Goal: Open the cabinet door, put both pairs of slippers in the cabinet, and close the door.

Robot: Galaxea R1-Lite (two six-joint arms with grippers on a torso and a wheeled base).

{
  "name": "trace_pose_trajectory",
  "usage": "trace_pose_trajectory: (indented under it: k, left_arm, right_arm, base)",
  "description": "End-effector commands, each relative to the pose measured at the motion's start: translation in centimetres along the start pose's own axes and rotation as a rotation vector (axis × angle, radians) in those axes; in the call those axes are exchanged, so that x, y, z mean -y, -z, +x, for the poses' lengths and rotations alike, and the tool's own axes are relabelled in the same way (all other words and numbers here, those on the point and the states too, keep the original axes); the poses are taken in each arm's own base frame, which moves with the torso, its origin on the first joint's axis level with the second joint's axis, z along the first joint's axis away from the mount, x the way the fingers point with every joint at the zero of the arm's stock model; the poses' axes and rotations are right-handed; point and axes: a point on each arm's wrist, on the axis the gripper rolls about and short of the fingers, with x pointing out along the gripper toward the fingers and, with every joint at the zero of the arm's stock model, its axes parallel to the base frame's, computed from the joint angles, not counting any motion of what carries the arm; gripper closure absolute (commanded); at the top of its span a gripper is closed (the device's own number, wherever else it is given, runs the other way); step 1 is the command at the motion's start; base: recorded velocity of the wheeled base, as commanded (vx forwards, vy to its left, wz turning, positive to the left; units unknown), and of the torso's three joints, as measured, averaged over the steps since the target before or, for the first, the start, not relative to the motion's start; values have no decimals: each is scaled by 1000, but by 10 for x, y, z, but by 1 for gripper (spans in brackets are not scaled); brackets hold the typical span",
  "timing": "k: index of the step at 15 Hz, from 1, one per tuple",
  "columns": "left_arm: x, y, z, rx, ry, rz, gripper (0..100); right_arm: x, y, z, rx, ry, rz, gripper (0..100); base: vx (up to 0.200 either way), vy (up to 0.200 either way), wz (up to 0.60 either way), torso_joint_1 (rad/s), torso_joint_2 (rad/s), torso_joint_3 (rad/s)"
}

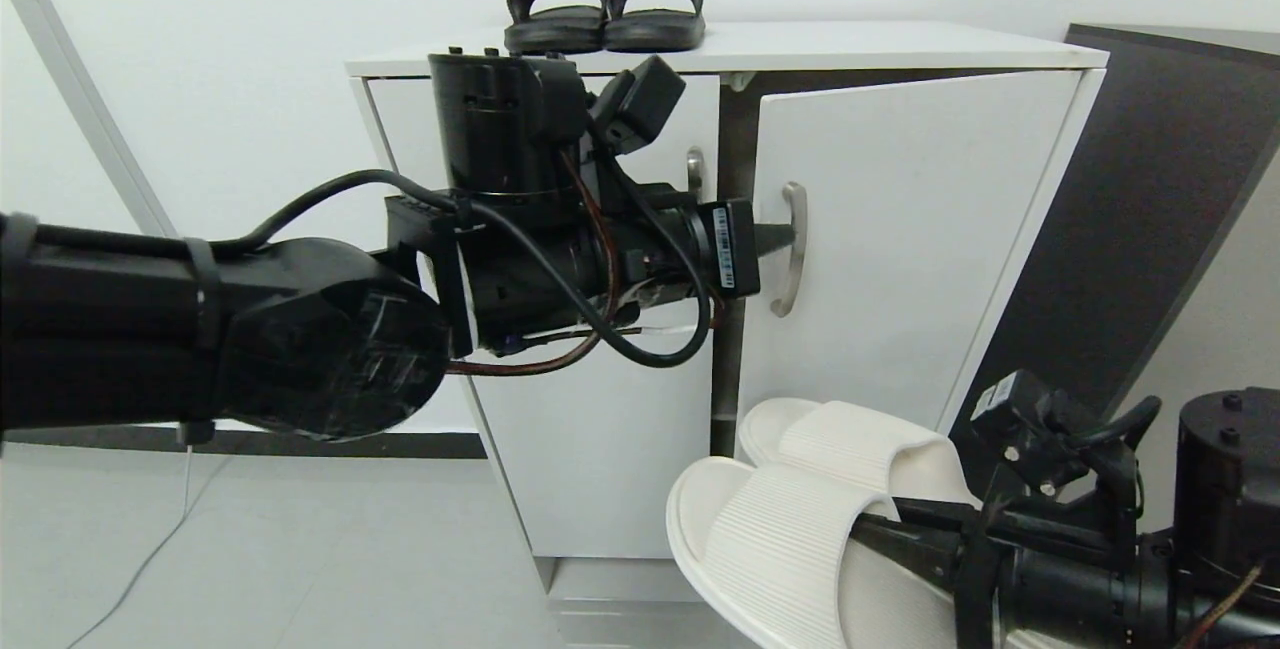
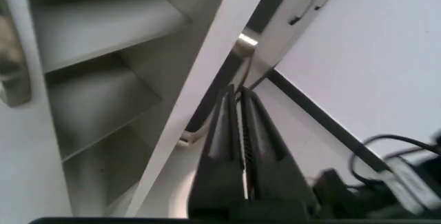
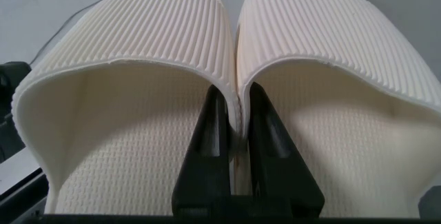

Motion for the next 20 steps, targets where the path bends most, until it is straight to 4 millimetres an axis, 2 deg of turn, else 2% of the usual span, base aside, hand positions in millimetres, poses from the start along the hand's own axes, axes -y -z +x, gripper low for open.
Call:
trace_pose_trajectory:
  k: [1, 7, 14, 16, 18, 20]
  left_arm:
    - [9, -9, -16, 26, 10, 9, 100]
    - [-23, -10, -15, 28, -68, -9, 100]
    - [-49, -12, 25, 81, -74, -40, 100]
    - [-52, -10, 30, 83, -78, -45, 100]
    - [-51, -9, 32, 81, -77, -45, 100]
    - [-38, -5, 32, 67, -48, -38, 100]
  right_arm:
    - [-2, 0, -1, 3, -10, -3, 100]
    - [-15, 13, 0, -49, -69, -48, 100]
    - [-21, 21, 4, -87, -94, -54, 100]
    - [-25, 23, 3, -95, -111, -60, 100]
    - [-28, 26, 3, -110, -125, -65, 100]
    - [-30, 28, 3, -115, -135, -69, 100]
  base:
    - [0, 0, 0, 0, 0, 0]
    - [0, 0, 0, 0, 0, 0]
    - [0, 0, 0, 0, 0, 0]
    - [0, 0, 0, 0, 0, 0]
    - [-200, 0, 0, 7, 0, 2]
    - [-200, 0, 0, 0, 5, 0]
